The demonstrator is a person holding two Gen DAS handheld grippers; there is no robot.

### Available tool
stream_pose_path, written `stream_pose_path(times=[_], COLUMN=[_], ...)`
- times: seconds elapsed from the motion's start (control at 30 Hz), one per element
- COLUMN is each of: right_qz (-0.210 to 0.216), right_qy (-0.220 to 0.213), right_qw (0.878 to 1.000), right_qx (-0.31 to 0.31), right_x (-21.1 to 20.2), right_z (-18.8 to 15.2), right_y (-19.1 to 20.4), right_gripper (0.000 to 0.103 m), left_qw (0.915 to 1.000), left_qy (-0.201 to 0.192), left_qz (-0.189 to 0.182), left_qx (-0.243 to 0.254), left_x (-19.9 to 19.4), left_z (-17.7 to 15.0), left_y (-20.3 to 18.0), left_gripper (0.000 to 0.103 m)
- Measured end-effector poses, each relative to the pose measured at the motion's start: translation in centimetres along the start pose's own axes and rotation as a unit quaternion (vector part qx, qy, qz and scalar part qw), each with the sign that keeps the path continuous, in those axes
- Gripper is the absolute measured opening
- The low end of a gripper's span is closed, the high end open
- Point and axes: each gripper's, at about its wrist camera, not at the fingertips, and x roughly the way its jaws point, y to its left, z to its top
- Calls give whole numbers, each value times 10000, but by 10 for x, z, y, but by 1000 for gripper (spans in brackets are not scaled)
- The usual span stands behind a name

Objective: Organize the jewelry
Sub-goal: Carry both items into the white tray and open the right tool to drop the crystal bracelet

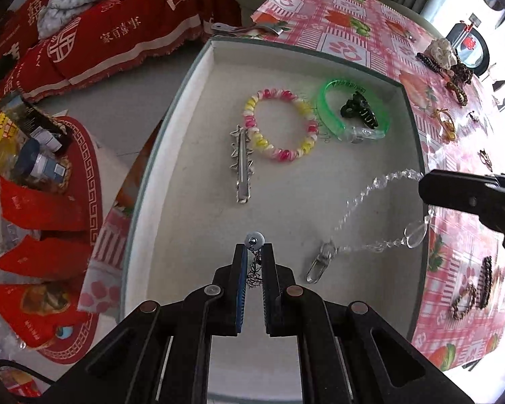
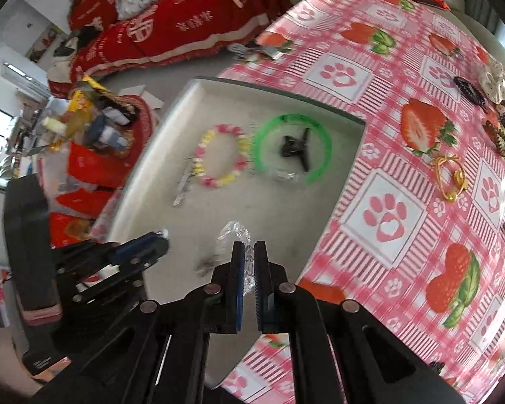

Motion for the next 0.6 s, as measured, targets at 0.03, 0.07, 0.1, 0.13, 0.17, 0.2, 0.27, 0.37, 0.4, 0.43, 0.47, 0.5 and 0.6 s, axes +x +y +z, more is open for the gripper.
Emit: stream_pose_path(times=[0.03, 0.07, 0.1, 0.13, 0.17, 0.2, 0.27, 0.37, 0.4, 0.43, 0.47, 0.5, 0.6], right_qz=[-30, -67, -104, -159, -201, -223, -267, -336, -366, -396, -417, -445, -511], right_qy=[2, 8, 20, 39, 74, 118, 199, 226, 231, 231, 230, 225, 234], right_qw=[10000, 10000, 9999, 9999, 9998, 9997, 9994, 9992, 9991, 9989, 9989, 9988, 9984], right_qx=[12, 13, 9, 1, -3, -2, 4, -12, -10, 0, 8, 15, 64], right_x=[2, 5, 9, 13, 18, 22, 31, 39, 42, 44, 47, 49, 54], right_z=[2, 5, 8, 11, 13, 16, 20, 26, 28, 30, 32, 34, 39], right_y=[-3, -5, -7, -9, -10, -11, -14, -15, -15, -16, -16, -17, -21], right_gripper=[6, 6, 6, 6, 6, 6, 6, 6, 6, 6, 6, 6, 6], left_qw=[10000, 10000, 10000, 10000, 10000, 10000, 9999, 9999, 9999, 9999, 9998, 9998, 9997], left_qy=[-3, -4, -6, -13, -21, -30, -70, -118, -129, -147, -159, -168, -200], left_qz=[5, 4, 0, 0, 6, 14, 45, 53, 54, 59, 63, 71, 135], left_qx=[2, -2, -2, 10, 26, 45, 96, 90, 75, 55, 46, 41, 51], left_x=[2, 5, 7, 9, 10, 11, 14, 17, 17, 18, 19, 19, 20], left_z=[2, 5, 7, 10, 12, 15, 21, 30, 33, 36, 38, 40, 42], left_y=[-1, -2, -3, -4, -5, -6, -8, -9, -9, -8, -8, -8, -8], left_gripper=[15, 15, 15, 15, 15, 15, 15, 15, 15, 15, 15, 15, 15])
